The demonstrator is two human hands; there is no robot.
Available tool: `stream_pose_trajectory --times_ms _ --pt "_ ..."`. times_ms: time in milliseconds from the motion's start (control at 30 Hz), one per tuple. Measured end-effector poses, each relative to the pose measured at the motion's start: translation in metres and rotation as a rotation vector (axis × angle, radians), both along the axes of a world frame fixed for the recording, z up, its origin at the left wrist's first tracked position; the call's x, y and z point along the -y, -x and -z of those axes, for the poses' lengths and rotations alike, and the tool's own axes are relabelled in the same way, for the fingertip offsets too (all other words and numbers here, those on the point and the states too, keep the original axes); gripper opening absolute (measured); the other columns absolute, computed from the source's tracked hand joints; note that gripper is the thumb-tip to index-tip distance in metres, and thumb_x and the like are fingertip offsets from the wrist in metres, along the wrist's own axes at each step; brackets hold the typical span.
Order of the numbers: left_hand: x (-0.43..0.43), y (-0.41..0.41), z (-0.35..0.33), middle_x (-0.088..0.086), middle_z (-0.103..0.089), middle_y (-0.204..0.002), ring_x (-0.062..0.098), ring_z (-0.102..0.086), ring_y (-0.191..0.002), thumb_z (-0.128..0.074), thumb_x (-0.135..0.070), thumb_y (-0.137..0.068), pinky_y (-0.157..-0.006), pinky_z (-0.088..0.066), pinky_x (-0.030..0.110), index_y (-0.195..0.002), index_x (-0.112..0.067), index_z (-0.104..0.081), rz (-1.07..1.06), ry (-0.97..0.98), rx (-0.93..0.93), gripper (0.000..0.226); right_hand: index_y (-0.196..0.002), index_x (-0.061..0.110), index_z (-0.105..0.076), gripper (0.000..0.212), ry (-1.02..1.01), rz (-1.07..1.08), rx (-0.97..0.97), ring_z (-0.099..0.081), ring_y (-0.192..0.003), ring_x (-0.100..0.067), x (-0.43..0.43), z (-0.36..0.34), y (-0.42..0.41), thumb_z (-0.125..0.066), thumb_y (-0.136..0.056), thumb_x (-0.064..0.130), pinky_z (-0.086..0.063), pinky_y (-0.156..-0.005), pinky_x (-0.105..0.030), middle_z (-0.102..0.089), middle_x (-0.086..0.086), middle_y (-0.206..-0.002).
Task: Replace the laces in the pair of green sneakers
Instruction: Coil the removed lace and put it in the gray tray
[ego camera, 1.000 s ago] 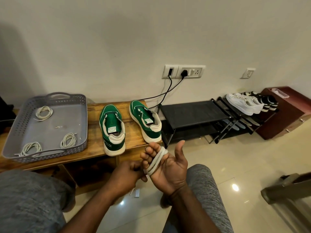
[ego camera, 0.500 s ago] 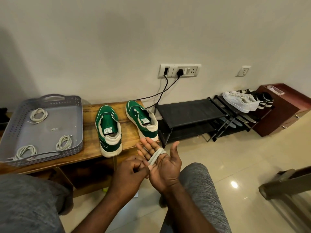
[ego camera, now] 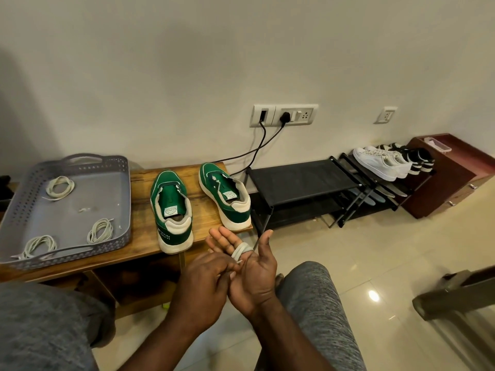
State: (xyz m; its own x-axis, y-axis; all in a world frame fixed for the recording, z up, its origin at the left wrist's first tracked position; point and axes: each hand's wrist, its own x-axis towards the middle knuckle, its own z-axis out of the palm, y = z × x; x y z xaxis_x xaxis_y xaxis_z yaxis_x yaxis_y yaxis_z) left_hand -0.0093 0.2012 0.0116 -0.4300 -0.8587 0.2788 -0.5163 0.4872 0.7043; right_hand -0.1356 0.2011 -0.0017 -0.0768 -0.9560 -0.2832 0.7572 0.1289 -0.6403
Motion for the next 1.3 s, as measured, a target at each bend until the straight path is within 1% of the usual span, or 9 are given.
stream_pose_trajectory --times_ms 167,267,367,600,733,867,1000,1133,1300 --pt "0.001 -0.005 -0.005 -0.014 -0.070 -0.091 0.001 -0.062 -0.084 -0.081 0.005 -0.078 -0.074 -0.050 0.014 -0.091 -0.026 -0.075 0.003 0.123 0.008 0.034 -0.146 -0.005 -0.052 0.103 -0.034 -0.016 -0.033 -0.056 -0.140 -0.036 -0.002 0.002 -0.008 -0.034 -0.091 0.080 -0.031 -0.126 -0.050 -0.058 -0.026 -0.147" --pt "0.000 -0.005 -0.006 -0.014 -0.068 -0.098 0.000 -0.062 -0.084 -0.082 0.001 -0.080 -0.071 -0.055 0.019 -0.097 -0.025 -0.072 -0.012 0.131 -0.014 0.032 -0.147 -0.006 -0.051 0.102 -0.034 -0.025 -0.051 -0.055 -0.141 -0.036 -0.004 0.002 -0.008 -0.034 -0.093 0.079 -0.030 -0.127 -0.051 -0.058 -0.026 -0.147" --pt "0.002 -0.007 -0.006 -0.017 -0.066 -0.087 -0.003 -0.061 -0.078 -0.085 -0.004 -0.081 -0.067 -0.052 0.014 -0.092 -0.028 -0.071 -0.025 0.084 -0.012 0.030 -0.148 -0.005 -0.051 0.104 -0.031 -0.021 -0.089 -0.054 -0.142 -0.035 -0.004 0.001 -0.008 -0.034 -0.091 0.080 -0.030 -0.127 -0.050 -0.058 -0.026 -0.147" --pt "0.004 0.000 -0.005 -0.016 -0.068 -0.084 0.005 -0.067 -0.077 -0.085 -0.001 -0.079 -0.065 -0.061 0.029 -0.087 -0.034 -0.065 -0.207 -0.217 -0.149 0.040 -0.148 -0.005 -0.050 0.106 -0.040 -0.039 -0.149 -0.060 -0.134 -0.039 -0.008 0.000 -0.009 -0.033 -0.090 0.082 -0.052 -0.109 -0.044 -0.058 -0.027 -0.146" --pt "0.007 -0.001 -0.007 -0.011 -0.070 -0.082 0.005 -0.067 -0.074 -0.092 -0.012 -0.074 -0.067 -0.057 0.028 -0.088 -0.032 -0.065 -0.280 -0.358 -0.164 0.036 -0.148 -0.005 -0.050 0.116 -0.010 -0.045 -0.192 -0.054 -0.139 -0.040 -0.006 -0.003 -0.010 -0.048 -0.079 0.088 -0.045 -0.116 -0.046 -0.056 -0.028 -0.147" --pt "0.008 -0.004 -0.006 -0.013 -0.072 -0.078 0.003 -0.068 -0.074 -0.088 -0.021 -0.082 -0.072 -0.061 0.032 -0.089 -0.031 -0.070 -0.270 -0.445 -0.042 0.021 -0.146 -0.004 -0.052 0.122 0.028 -0.070 -0.273 -0.062 -0.124 -0.030 -0.004 0.003 -0.010 -0.053 -0.070 0.092 -0.047 -0.111 -0.041 -0.061 -0.024 -0.144" --pt "0.017 -0.013 -0.011 -0.001 -0.077 -0.081 0.013 -0.074 -0.077 -0.087 -0.014 -0.082 -0.077 -0.064 0.037 -0.090 -0.021 -0.077 -0.142 -0.666 -0.211 0.014 -0.147 -0.004 -0.050 0.125 0.045 -0.085 -0.275 -0.063 -0.124 -0.032 -0.003 0.001 -0.011 -0.056 -0.068 0.093 -0.051 -0.105 -0.039 -0.061 -0.024 -0.145" --pt "0.022 -0.020 -0.017 0.017 -0.075 -0.082 0.015 -0.071 -0.073 -0.089 -0.007 -0.077 -0.066 -0.060 0.026 -0.090 -0.008 -0.076 -0.092 -0.784 -0.345 0.019 -0.152 -0.001 -0.044 0.135 0.074 -0.122 -0.255 -0.052 -0.142 -0.036 -0.004 -0.005 -0.012 -0.064 -0.062 0.096 -0.046 -0.114 -0.041 -0.055 -0.022 -0.152" --pt "0.019 -0.013 -0.013 0.001 -0.071 -0.074 0.003 -0.061 -0.062 -0.089 -0.013 -0.079 -0.056 -0.050 0.014 -0.084 -0.014 -0.075 -0.142 -0.574 -0.260 0.015 -0.157 -0.002 -0.036 0.130 0.098 -0.123 -0.182 -0.046 -0.148 -0.032 -0.003 -0.004 -0.005 -0.056 -0.071 0.094 -0.033 -0.125 -0.047 -0.049 -0.021 -0.157"
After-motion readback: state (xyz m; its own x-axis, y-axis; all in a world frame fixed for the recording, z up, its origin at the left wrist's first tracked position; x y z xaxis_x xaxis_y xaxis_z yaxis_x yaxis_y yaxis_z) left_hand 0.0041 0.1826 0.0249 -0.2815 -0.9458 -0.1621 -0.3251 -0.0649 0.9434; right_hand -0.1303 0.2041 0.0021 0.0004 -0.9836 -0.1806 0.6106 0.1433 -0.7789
